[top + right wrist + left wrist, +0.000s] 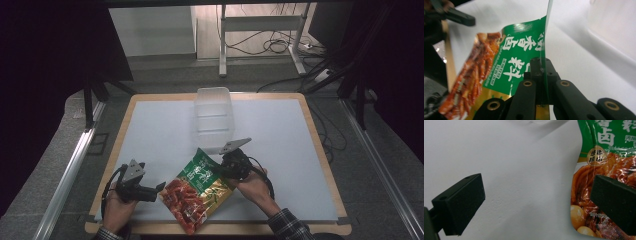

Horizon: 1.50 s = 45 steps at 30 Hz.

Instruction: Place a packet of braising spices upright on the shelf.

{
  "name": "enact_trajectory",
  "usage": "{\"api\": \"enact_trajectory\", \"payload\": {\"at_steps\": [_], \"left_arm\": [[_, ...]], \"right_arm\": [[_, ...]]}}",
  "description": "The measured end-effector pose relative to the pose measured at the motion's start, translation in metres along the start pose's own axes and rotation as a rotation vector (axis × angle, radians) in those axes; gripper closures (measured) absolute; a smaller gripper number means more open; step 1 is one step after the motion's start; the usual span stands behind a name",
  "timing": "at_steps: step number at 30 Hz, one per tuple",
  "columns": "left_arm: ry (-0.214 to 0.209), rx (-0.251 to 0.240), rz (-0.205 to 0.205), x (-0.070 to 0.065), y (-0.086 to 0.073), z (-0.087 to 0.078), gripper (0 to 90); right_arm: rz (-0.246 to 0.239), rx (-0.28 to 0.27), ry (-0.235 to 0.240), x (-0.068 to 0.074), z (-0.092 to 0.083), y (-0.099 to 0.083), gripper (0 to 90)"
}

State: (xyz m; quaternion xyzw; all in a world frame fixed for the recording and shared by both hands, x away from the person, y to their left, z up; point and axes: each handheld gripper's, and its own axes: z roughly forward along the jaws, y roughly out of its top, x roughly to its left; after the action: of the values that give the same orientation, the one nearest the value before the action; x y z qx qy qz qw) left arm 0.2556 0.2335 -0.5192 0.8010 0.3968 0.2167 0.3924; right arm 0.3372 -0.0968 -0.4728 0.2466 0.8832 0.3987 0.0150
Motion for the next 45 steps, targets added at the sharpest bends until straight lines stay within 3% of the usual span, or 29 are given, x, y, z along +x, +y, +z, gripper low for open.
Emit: {"api": "enact_trajectory", "payload": {"at_steps": [13,22,27,38,45], "left_arm": [[0.001,-0.03,-0.025,0.003,0.0,-0.003,0.0],[-0.005,-0.04,-0.031,0.003,0.0,-0.004,0.0],[-0.003,-0.04,-0.029,0.003,0.0,-0.004,0.0],[-0.007,-0.049,-0.028,0.004,0.0,-0.005,0.0],[-0.008,-0.051,-0.027,0.004,0.0,-0.005,0.0]], "right_arm": [[-0.072,-0.045,0.039,0.018,-0.022,0.039,89.3],[-0.087,-0.08,0.044,0.023,-0.043,0.058,89.3],[-0.085,-0.115,0.083,0.026,-0.054,0.069,89.4],[-0.127,-0.134,0.078,0.031,-0.065,0.089,89.3],[-0.138,-0.147,0.038,0.024,-0.07,0.097,89.3]]}}
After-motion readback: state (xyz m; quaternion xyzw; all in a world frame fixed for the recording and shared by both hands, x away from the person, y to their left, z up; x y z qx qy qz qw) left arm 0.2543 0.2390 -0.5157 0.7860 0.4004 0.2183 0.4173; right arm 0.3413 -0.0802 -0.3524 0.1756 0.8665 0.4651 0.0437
